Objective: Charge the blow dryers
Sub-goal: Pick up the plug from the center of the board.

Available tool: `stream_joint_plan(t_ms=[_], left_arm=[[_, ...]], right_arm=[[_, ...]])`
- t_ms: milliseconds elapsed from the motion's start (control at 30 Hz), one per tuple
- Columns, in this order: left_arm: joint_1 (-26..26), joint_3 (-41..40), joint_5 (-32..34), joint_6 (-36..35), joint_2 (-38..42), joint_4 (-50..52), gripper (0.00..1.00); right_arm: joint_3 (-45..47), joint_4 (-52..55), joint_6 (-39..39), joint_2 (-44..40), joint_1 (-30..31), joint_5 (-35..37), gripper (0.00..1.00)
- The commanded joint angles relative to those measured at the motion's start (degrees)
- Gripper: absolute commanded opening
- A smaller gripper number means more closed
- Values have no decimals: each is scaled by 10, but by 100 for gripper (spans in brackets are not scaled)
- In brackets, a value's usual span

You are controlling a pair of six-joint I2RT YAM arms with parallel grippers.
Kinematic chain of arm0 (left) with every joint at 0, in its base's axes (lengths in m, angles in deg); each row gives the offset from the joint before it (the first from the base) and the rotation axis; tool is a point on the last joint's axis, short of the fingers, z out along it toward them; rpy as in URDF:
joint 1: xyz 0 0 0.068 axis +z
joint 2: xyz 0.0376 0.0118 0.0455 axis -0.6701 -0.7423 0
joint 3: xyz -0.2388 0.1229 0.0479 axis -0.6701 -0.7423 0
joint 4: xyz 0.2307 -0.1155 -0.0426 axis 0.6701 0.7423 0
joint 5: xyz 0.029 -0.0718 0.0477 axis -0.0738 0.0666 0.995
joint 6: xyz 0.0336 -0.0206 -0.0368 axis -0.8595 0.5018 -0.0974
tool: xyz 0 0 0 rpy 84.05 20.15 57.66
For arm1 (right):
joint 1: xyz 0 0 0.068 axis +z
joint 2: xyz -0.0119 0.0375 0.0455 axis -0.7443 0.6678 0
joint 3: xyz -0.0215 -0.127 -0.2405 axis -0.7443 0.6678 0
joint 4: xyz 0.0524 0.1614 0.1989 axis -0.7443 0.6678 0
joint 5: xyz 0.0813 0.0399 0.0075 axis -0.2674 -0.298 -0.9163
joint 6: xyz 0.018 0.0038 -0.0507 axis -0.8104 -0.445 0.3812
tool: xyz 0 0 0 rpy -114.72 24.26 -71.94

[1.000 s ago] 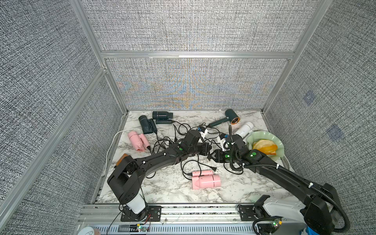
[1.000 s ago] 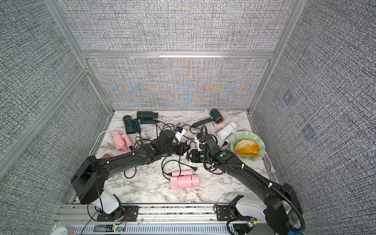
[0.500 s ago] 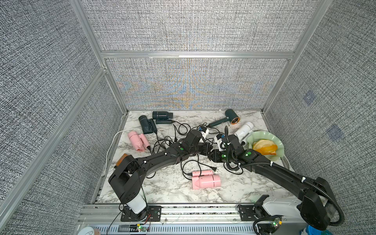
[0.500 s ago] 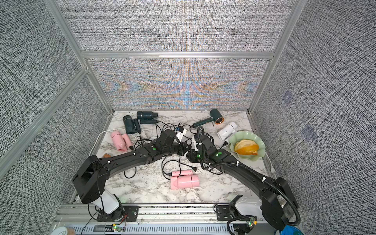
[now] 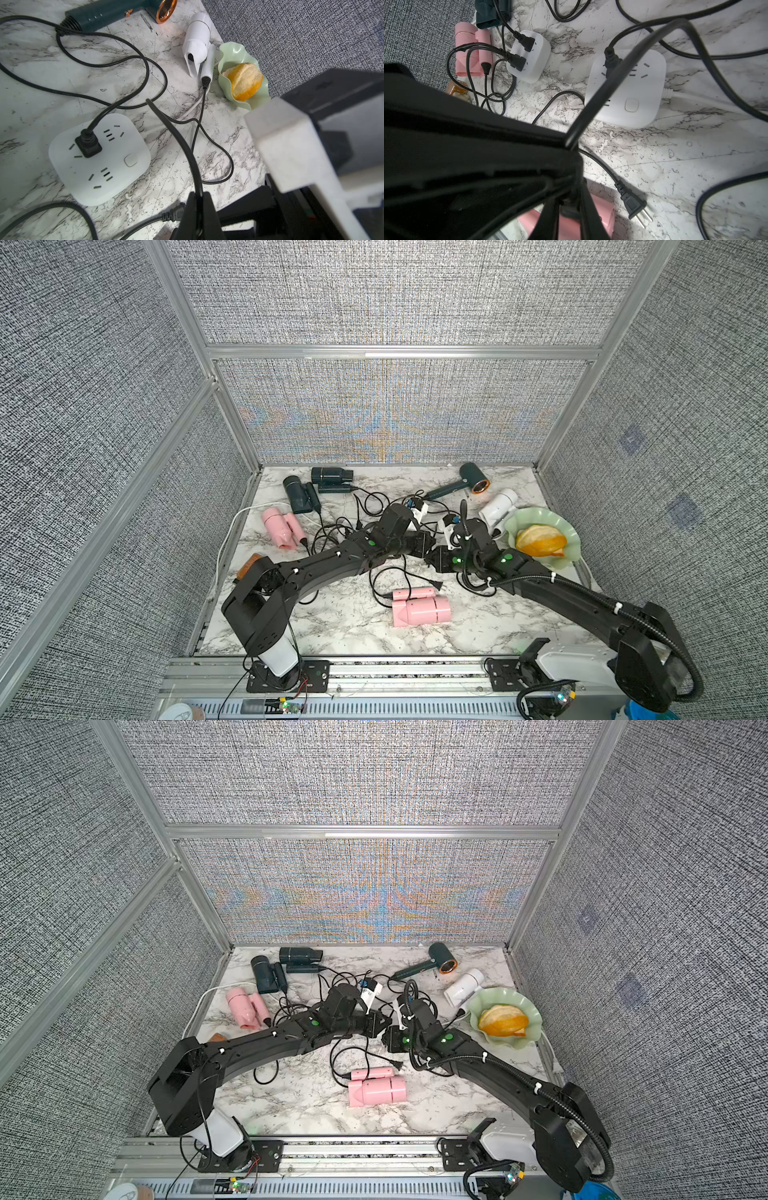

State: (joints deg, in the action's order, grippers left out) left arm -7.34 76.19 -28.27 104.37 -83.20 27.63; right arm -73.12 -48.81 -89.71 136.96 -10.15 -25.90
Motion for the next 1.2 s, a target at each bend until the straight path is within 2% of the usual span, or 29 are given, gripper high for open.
stream_joint_plan(t_ms=[0,167,300,467,600,633,867,1167], left_arm=[[0,9,-14,4,3,-1,0],[4,18,-14,11,7,4,3],[17,24,-34,25,15,-7,19],[34,10,-36,28,51,-6,55],[48,-23,-48,25,89,-16,93],[51,-32,-49,26,98,-18,98],[73,-107,-56,47,150,-54,100],[81,-227,-39,57,237,-104,100]], right_arm=[[9,-6,1,-9,-1,35,14],[16,-7,4,-15,0,37,12],[26,-11,2,-30,-1,53,11],[36,-13,1,-41,-1,82,9],[37,-9,1,-50,0,114,9],[42,-12,0,-54,-1,124,9],[53,-19,11,-65,-3,182,8],[66,-98,50,-38,-10,199,7]])
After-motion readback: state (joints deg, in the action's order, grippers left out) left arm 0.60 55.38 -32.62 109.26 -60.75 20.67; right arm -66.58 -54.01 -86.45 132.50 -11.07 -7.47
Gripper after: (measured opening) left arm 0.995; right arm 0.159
